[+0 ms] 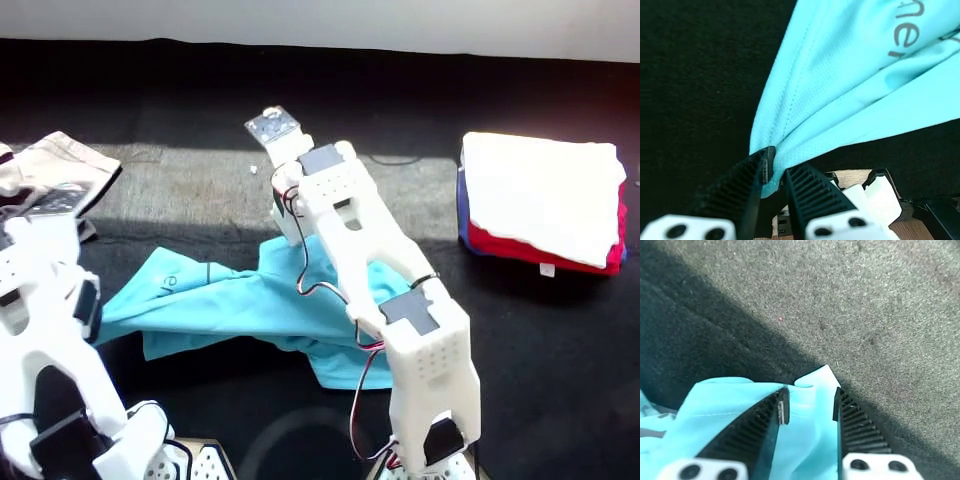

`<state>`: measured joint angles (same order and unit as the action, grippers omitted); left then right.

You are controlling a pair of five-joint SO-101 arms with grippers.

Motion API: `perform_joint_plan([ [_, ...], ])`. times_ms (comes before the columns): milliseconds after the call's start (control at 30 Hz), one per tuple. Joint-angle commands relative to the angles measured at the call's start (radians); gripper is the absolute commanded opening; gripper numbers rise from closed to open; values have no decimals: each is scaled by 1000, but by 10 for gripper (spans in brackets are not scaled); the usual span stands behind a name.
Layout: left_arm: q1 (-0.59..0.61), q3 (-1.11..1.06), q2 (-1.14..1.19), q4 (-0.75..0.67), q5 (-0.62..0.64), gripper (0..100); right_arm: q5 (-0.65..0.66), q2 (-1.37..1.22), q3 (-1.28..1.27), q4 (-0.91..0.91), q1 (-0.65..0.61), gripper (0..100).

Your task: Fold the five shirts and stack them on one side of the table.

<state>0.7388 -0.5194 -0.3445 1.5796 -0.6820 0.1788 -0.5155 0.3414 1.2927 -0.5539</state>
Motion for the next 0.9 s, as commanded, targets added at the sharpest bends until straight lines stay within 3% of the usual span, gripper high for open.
perform_joint_plan([
  [0, 31, 47, -18, 3, -28, 10, -9, 4, 84, 2, 10, 149],
  [267, 36, 45, -24, 5, -26, 10, -8, -56, 91, -58, 28, 149],
  [800, 31, 44, -18, -2, -26, 10, -3, -166, 85, 25, 30, 148],
  [867, 31, 44, -18, -3, -26, 10, -3, -177, 88, 28, 31, 105],
])
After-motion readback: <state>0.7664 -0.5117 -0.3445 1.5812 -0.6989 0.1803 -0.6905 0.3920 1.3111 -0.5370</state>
